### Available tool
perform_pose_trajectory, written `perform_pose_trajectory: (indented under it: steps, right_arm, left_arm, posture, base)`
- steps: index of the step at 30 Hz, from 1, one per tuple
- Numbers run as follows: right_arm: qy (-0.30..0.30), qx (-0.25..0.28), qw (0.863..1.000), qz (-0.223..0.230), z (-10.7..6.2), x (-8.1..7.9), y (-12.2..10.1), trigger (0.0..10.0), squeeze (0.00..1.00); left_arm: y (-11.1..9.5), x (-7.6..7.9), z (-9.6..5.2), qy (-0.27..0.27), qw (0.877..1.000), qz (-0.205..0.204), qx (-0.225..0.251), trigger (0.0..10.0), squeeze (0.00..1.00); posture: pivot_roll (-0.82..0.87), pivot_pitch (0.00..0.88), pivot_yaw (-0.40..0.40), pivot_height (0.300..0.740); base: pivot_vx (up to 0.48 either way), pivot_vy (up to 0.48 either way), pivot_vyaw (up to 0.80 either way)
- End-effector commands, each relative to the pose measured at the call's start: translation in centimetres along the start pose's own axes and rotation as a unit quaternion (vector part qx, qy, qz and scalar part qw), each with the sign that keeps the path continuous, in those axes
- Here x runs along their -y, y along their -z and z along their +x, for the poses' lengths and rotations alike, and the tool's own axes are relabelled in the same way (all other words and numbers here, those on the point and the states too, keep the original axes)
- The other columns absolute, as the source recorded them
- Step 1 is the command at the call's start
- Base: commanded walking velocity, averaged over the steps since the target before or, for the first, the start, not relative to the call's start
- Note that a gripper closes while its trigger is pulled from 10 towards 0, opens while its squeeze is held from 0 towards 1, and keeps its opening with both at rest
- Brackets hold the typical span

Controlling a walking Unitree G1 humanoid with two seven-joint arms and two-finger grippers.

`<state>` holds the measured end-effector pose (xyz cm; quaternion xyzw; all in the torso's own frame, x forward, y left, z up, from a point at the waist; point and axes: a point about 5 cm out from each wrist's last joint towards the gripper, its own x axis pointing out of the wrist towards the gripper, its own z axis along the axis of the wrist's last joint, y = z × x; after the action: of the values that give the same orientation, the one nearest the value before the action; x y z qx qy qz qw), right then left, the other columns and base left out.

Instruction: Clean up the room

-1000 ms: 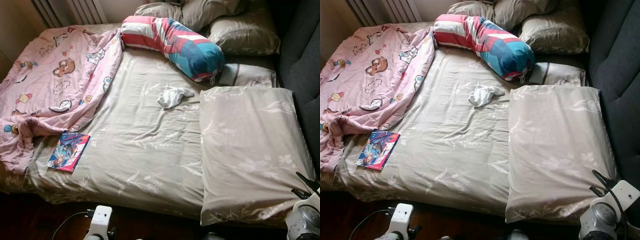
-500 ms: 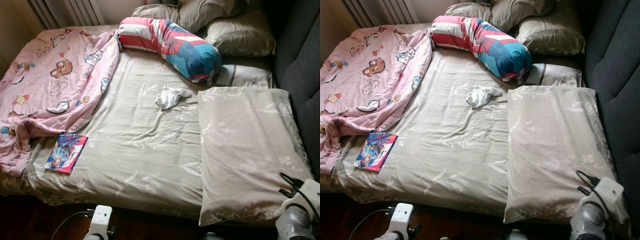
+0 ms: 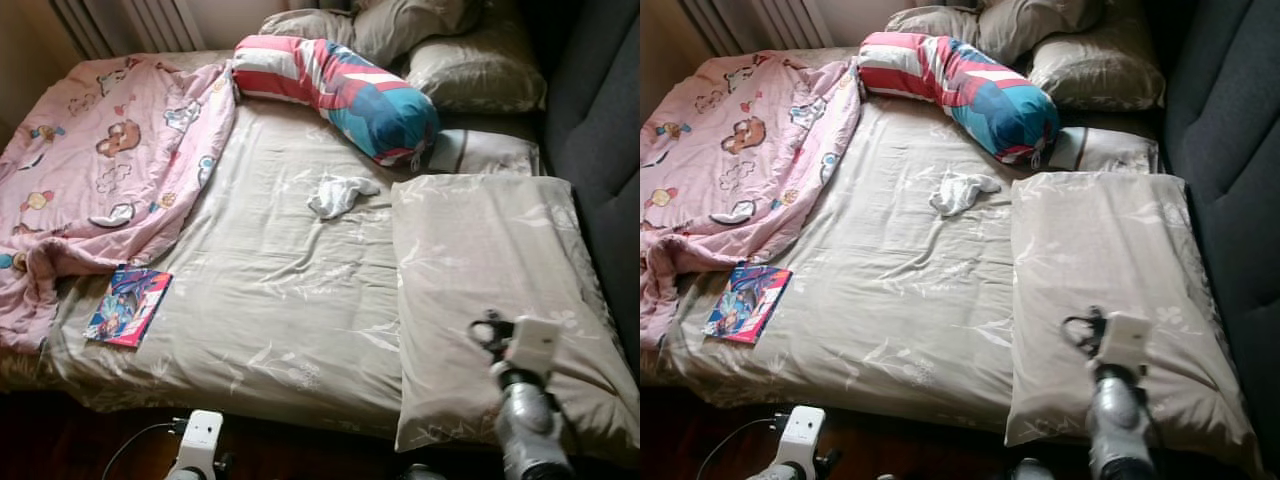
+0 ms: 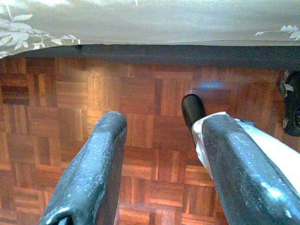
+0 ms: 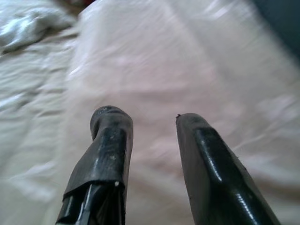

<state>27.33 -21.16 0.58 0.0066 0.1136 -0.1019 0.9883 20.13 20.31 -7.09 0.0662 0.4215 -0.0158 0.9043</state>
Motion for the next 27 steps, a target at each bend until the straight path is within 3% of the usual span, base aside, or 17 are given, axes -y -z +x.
perform_pose_trajectory:
  steps: [1, 3, 5, 8, 19, 24, 27]
  right_arm:
    - [-0.028, -0.038, 0.999, -0.006, -0.9, -0.6, 1.7, 10.0, 0.00]
    - [-0.044, -0.047, 0.998, -0.012, -1.1, -1.0, 2.1, 10.0, 0.00]
    - [-0.090, -0.085, 0.991, -0.043, -1.8, -1.9, 3.5, 10.0, 0.00]
    - [-0.114, -0.119, 0.983, -0.077, -2.4, -1.9, 4.6, 10.0, 0.00]
    - [-0.117, -0.182, 0.972, -0.094, -3.2, -1.0, 6.1, 10.0, 0.00]
    - [-0.123, -0.207, 0.965, -0.104, -3.7, -1.6, 6.9, 10.0, 0.00]
    - [-0.160, -0.206, 0.955, -0.137, -4.0, -2.9, 7.2, 10.0, 0.00]
  left_arm:
    - [1.3, -0.5, -0.3, -0.010, 1.000, -0.004, -0.023, 10.0, 0.00]
    - [1.3, -0.5, -0.3, -0.011, 1.000, -0.006, -0.023, 10.0, 0.00]
    - [1.3, -0.6, -0.3, -0.015, 1.000, -0.012, -0.023, 10.0, 0.00]
    - [1.2, -0.5, -0.3, -0.015, 0.999, -0.018, -0.022, 10.0, 0.00]
    - [0.9, 1.1, -0.1, -0.006, 0.999, -0.039, -0.013, 10.0, 0.00]
    - [1.1, 1.2, -0.1, -0.009, 0.999, -0.044, -0.012, 10.0, 0.00]
    - [1.3, 1.0, -0.2, -0.013, 0.999, -0.047, -0.013, 10.0, 0.00]
  posture:
    - [-0.11, 0.182, 0.083, 0.740]
    - [-0.11, 0.180, 0.082, 0.740]
    - [-0.12, 0.169, 0.067, 0.740]
    - [-0.12, 0.161, 0.056, 0.740]
    - [-0.11, 0.121, 0.009, 0.740]
    - [-0.09, 0.106, 0.006, 0.740]
    - [-0.09, 0.102, 0.012, 0.740]
  base:
    - [0.000, 0.000, 0.00]
    - [0.000, 0.000, 0.00]
    - [0.000, 0.000, 0.00]
    - [0.000, 0.000, 0.00]
    - [0.000, 0.000, 0.00]
    - [0.000, 0.000, 0.00]
    - [0.000, 0.000, 0.00]
